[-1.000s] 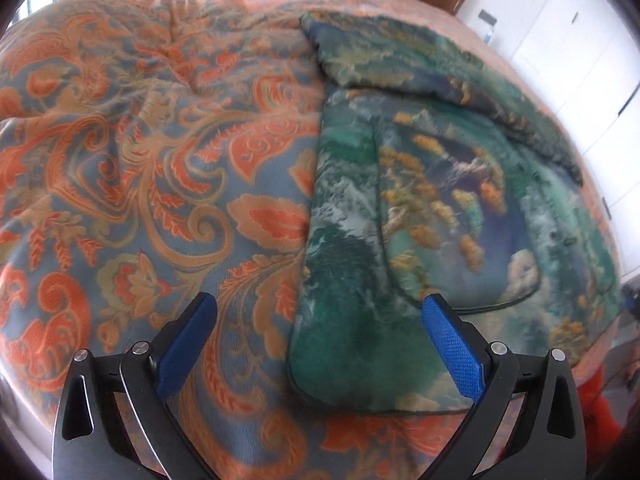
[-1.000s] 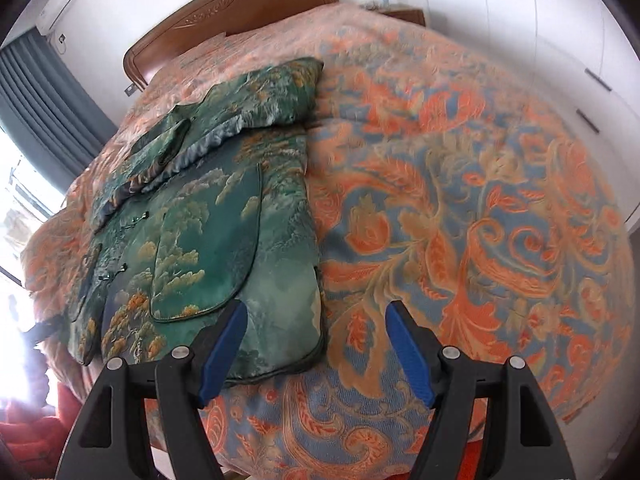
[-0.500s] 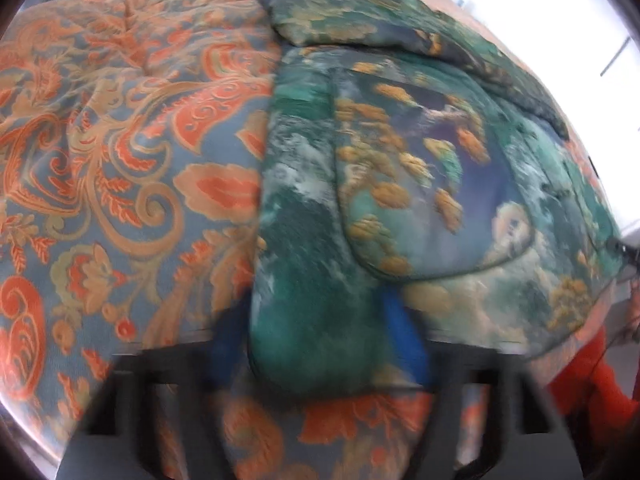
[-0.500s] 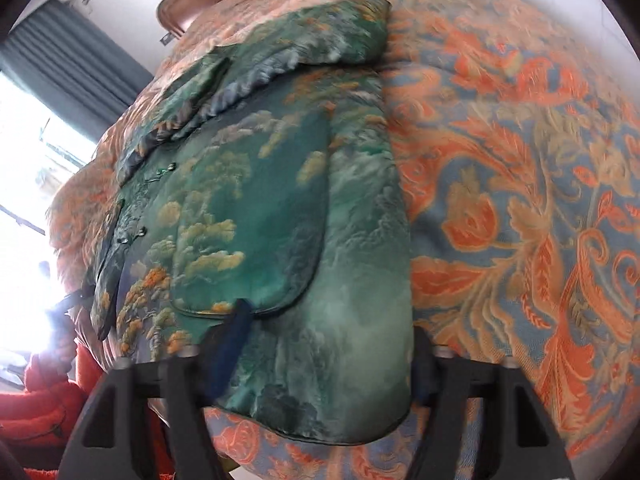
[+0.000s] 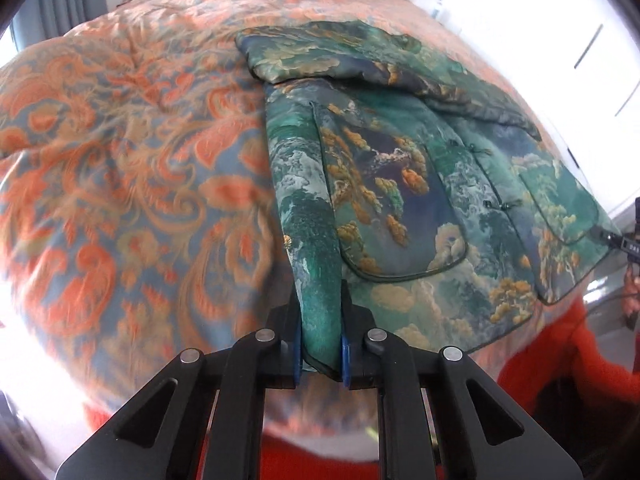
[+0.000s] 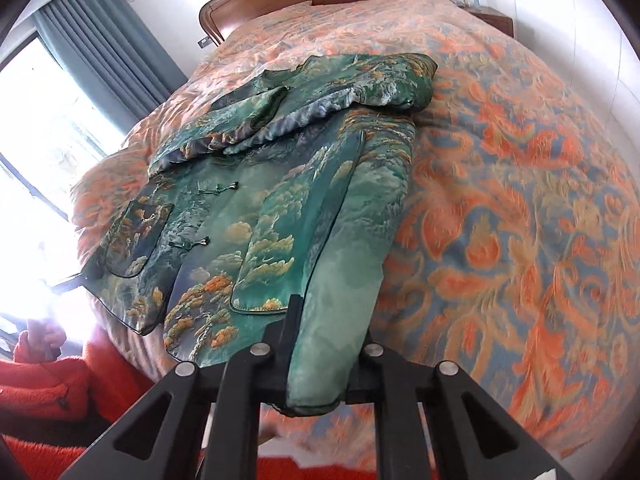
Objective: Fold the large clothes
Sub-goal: 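Lift the hem with both tools and fold it up toward the collar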
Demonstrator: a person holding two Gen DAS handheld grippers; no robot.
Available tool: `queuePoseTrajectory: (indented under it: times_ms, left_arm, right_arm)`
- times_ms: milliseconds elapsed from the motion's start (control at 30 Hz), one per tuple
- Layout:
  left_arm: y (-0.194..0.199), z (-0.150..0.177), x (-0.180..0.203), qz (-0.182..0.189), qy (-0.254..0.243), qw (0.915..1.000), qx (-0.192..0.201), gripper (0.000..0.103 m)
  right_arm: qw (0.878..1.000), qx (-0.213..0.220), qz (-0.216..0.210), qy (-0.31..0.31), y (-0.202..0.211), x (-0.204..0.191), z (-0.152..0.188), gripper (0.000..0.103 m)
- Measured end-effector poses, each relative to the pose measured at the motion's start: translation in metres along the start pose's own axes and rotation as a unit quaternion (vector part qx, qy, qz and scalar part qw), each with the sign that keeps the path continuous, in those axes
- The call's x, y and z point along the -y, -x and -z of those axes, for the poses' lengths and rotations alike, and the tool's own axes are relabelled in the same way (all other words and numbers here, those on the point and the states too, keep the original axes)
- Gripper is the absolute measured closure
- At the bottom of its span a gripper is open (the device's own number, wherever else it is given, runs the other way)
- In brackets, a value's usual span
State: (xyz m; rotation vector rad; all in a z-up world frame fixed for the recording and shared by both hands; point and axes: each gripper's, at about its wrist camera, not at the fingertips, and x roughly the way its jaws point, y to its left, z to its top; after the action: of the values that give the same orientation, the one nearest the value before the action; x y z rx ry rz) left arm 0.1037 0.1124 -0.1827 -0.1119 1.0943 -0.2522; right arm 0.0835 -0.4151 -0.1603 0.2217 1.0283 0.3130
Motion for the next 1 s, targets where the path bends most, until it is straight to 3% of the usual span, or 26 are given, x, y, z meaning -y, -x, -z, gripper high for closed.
queuePoseTrajectory:
  times_ms: [133,233,333,467,633,767,833,933,1000]
  left_arm:
    - [0.025,0.013,-0.002,0.023,0.017,0.9995,0.011,0.091]
    - [0.054,-0.003,-0.003,0.056,0.037,0.9963,0.054,0.091]
    - [0.078,-0.041,-0.011,0.092,0.064,0.9882,0.105,0.092]
    - [0.083,-0.106,-0.026,0.108,0.083,0.9792,0.15,0.092]
    - [0.043,-0.204,-0.045,0.072,0.106,0.9777,0.166,0.092]
    - [-0.004,-0.26,-0.049,0.038,0.12,0.9809,0.148,0.092]
    - [-0.038,-0.286,-0.047,0.0,0.122,0.9833,0.135,0.092]
    - [-0.074,-0.296,-0.043,-0.051,0.123,0.9843,0.116,0.089]
    - [-0.101,-0.299,-0.041,-0.076,0.115,0.9862,0.092,0.078]
  right_arm:
    - [0.999,-0.014,-0.017,-0.025,0.007,0.006,0.023,0.089]
    - [0.996,-0.004,-0.069,-0.062,0.023,0.012,0.027,0.09]
    - [0.99,0.032,-0.117,-0.079,0.042,0.014,0.004,0.09]
    - [0.979,0.09,-0.16,-0.092,0.055,0.018,-0.058,0.09]
    - [0.978,0.133,-0.143,-0.077,0.037,0.021,-0.157,0.09]
    - [0.98,0.132,-0.114,-0.1,-0.013,0.036,-0.227,0.09]
    - [0.982,0.124,-0.085,-0.112,-0.046,0.045,-0.252,0.09]
    - [0.985,0.106,-0.047,-0.128,-0.09,0.062,-0.27,0.09]
    - [0.982,0.101,-0.039,-0.154,-0.113,0.074,-0.269,0.089]
